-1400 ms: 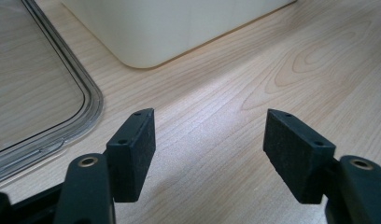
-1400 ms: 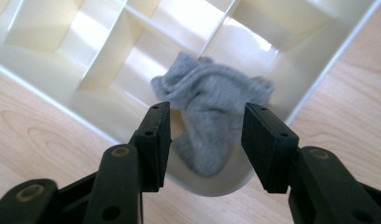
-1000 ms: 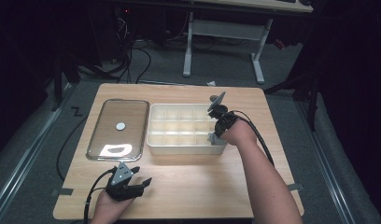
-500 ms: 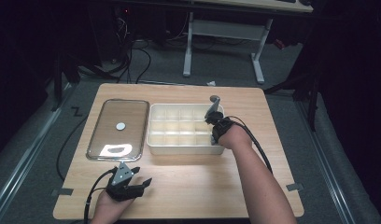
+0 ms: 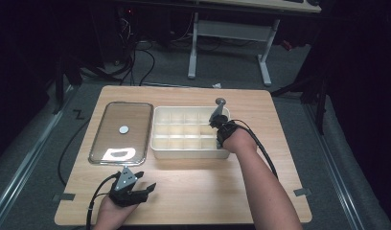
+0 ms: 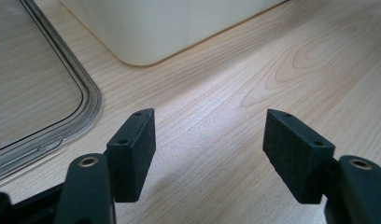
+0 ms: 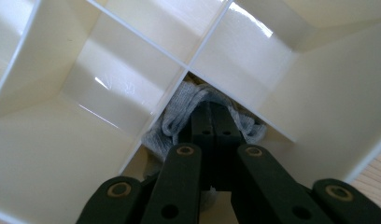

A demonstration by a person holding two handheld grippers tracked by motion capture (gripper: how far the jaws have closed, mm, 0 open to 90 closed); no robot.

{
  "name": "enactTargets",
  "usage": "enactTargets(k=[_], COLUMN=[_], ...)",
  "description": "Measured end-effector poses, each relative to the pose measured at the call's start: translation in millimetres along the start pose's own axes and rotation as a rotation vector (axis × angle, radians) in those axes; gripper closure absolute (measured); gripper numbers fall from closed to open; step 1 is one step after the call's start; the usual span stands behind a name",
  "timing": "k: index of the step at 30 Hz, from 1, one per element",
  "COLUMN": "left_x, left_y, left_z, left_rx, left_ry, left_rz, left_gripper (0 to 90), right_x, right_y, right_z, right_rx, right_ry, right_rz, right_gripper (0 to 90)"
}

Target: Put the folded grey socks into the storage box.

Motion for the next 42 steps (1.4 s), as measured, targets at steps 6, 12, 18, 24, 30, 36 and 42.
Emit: enactTargets(k=[6, 12, 18, 24, 30, 36, 42], left_x=[-0.6, -2.8, -2.7, -3.5, -2.7, -2.4, -1.5], left_y=[0.0, 0.6, 0.5, 0.2, 0.3, 1.3, 1.0], left_z=[0.8, 2.1, 2.6, 1.2, 1.2, 1.1, 1.9], left_rx=[0.004, 0.001, 0.004, 0.006, 0.004, 0.0, 0.008], left_ry=[-0.002, -0.005, -0.008, -0.009, -0.008, -0.007, -0.009], left_rz=[0.004, 0.007, 0.0, -0.001, -0.004, -0.008, -0.004], left_gripper=[35.1, 35.0, 35.1, 35.1, 35.2, 35.3, 35.3], right_x=[1.5, 0.8, -1.5, -2.5, -1.8, 0.3, 5.2], right_y=[3.8, 3.1, -0.9, -3.1, -4.4, -5.4, -8.6], right_z=[7.1, 7.8, 0.2, -6.9, -24.0, -35.0, -45.5], right_rx=[0.028, 0.025, -0.003, -0.019, -0.074, -0.141, -0.22], right_ry=[-0.021, -0.002, 0.011, 0.019, 0.048, 0.05, 0.064], right_rz=[0.011, 0.031, 0.033, 0.041, 0.049, 0.043, 0.032], right_gripper=[90.0, 90.0, 88.6, 84.3, 81.2, 79.8, 74.4])
Point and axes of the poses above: each handheld gripper's, and its own axes: z roughly forward along the jaws, y roughly out of its top, x roughly to its left, the point moved 6 cm from there along z, roughly forward along the jaws, and after that the axes turned 2 degrees about -y, right-handed, at the moved point
